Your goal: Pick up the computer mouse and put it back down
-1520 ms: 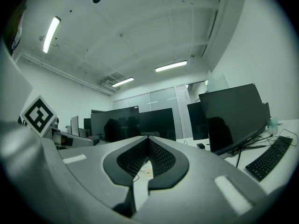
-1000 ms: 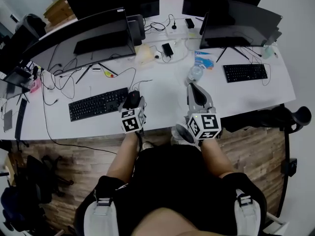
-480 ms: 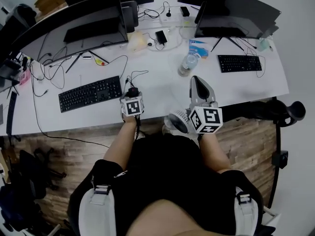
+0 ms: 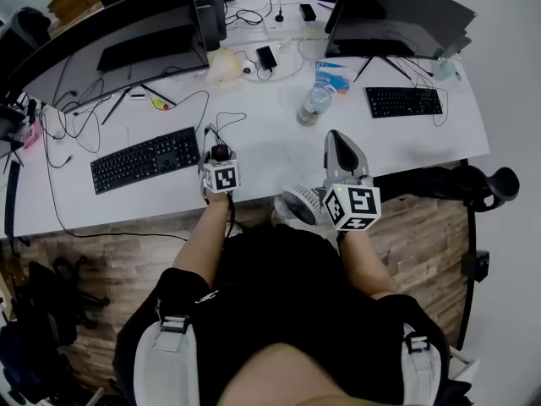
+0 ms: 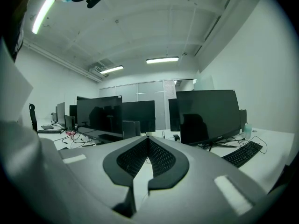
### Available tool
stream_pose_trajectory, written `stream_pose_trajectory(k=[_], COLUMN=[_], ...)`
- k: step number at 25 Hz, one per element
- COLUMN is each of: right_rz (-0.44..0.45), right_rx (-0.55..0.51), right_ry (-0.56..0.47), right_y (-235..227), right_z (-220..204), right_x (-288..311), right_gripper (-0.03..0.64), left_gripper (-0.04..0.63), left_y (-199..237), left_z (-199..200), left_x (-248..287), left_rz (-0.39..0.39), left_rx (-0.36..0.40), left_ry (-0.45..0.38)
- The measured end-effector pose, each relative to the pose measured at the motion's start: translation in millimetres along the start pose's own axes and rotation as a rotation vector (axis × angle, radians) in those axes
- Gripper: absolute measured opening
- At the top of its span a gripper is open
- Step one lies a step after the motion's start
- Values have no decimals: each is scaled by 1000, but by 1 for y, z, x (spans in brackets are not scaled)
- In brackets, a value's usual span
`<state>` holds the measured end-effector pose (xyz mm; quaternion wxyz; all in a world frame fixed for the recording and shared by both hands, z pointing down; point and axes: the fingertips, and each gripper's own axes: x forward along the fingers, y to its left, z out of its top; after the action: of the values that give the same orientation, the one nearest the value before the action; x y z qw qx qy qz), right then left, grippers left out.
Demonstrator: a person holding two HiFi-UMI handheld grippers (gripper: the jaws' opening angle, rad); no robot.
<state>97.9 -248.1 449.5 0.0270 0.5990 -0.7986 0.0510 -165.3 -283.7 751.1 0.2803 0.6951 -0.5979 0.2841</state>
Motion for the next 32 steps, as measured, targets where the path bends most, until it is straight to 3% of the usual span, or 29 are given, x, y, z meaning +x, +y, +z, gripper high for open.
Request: stream_pose_trajectory(k=[5,6,9,15,18,26,32], right_rz=[24,34,74,167,207,281,301], right_rx=[12,14,25,46,41,47,43], right_ry=[-18,-24,-53,-122,-143,-171,-180], right_y=[4,7,19,48,62,90,98], right_z=[3,4,9,27,33,44,45], right_x=[5,7,16,39,48,63,63], right_gripper=[-3,-3,-3,-3,-3,-3,-3], left_gripper=[333,291,54,54,54,54,54], left_y=[-7,-5,4,21,28,46,46], left_z=[29,40,76,141,158,171,171], left_x=[-32,-45,-92,-185,-219,-263,-269], left_rz=[-11,-4,55,128,146,193,180], left_rx=[44,34,20,22,-1,-33,-39], left_ry=[-91,-133,-276,-486,-545,-605,-609])
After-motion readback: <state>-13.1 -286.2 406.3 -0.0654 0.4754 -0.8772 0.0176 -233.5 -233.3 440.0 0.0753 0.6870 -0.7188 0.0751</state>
